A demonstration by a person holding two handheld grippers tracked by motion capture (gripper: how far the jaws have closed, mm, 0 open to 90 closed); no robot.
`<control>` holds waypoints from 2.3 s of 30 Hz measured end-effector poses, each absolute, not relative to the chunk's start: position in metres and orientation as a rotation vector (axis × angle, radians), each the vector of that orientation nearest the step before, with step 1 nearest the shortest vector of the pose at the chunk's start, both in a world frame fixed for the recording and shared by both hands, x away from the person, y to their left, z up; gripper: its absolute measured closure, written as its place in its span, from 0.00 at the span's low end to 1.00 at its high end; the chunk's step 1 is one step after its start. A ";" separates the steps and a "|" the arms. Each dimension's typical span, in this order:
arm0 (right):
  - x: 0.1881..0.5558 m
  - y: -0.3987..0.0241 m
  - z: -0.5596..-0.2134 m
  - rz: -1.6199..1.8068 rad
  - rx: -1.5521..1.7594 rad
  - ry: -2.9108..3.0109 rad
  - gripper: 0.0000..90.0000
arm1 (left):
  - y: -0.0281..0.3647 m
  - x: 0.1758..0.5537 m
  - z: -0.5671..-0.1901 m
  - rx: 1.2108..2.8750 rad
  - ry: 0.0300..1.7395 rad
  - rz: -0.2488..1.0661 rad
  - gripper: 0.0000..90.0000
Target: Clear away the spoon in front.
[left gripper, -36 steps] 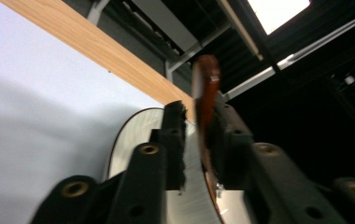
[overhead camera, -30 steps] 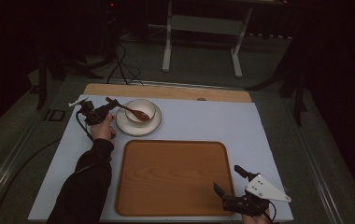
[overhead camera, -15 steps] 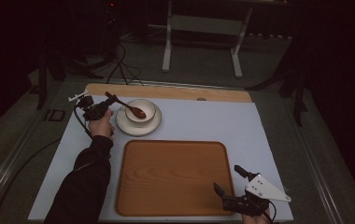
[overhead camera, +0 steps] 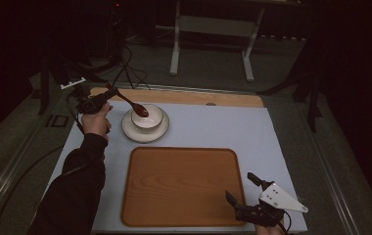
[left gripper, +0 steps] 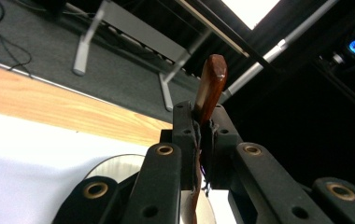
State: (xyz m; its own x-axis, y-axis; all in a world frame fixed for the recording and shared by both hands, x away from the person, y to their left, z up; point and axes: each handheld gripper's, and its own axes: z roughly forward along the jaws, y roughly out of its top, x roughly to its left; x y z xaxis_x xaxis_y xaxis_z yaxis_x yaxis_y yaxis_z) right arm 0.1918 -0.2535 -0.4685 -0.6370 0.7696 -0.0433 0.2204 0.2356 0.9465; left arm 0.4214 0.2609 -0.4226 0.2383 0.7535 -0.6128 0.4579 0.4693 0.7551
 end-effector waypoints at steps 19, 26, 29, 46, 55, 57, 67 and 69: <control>0.189 -0.253 -0.466 1.404 0.890 1.993 0.11 | 0.255 0.387 -0.362 1.333 1.241 0.197 0.93; 0.189 -0.253 -0.466 1.404 0.890 1.992 0.11 | 0.245 0.370 -0.349 1.395 1.178 0.151 0.94; 0.189 -0.253 -0.466 1.401 0.888 1.989 0.11 | 0.236 0.361 -0.349 1.432 1.160 0.126 0.94; 0.189 -0.251 -0.467 1.404 0.883 2.003 0.11 | 0.194 0.340 -0.358 1.621 1.037 0.019 0.94; 0.190 -0.251 -0.467 1.408 0.886 2.002 0.11 | 0.174 0.332 -0.364 1.723 1.018 -0.063 0.93; 0.190 -0.252 -0.467 1.407 0.886 2.002 0.11 | 0.172 0.332 -0.366 1.736 1.012 -0.073 0.93; 0.189 -0.251 -0.467 1.404 0.881 2.004 0.11 | 0.155 0.324 -0.388 1.850 0.950 -0.162 0.93; 0.189 -0.251 -0.467 1.404 0.880 2.005 0.11 | 0.154 0.323 -0.395 1.869 0.950 -0.188 0.93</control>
State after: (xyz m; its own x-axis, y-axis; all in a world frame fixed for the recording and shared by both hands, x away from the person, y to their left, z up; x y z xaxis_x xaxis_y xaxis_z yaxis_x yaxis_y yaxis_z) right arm 0.1892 -0.2512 -0.4668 -0.6451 0.7620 -0.0572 0.2069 0.2462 0.9469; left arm 0.3228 0.1535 -0.3953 0.6808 0.5278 -0.5079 0.6813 -0.2017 0.7036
